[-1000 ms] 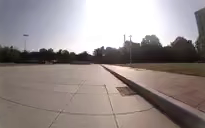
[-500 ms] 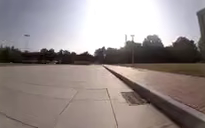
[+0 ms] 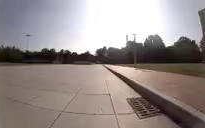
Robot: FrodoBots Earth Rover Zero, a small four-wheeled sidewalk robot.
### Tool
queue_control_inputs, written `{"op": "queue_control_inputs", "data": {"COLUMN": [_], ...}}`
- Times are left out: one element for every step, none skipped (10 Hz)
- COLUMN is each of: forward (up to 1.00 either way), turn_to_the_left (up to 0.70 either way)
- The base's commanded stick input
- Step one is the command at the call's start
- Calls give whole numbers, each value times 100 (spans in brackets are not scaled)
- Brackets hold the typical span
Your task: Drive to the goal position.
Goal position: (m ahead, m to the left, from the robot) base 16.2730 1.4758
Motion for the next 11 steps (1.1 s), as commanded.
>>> {"op": "queue_control_inputs", "data": {"forward": [70, 70, 70, 70, 70, 70, 70, 70, 70, 70, 70], "turn_to_the_left": [1, 1, 1, 1, 1, 1, 1, 1, 1, 1, 1]}}
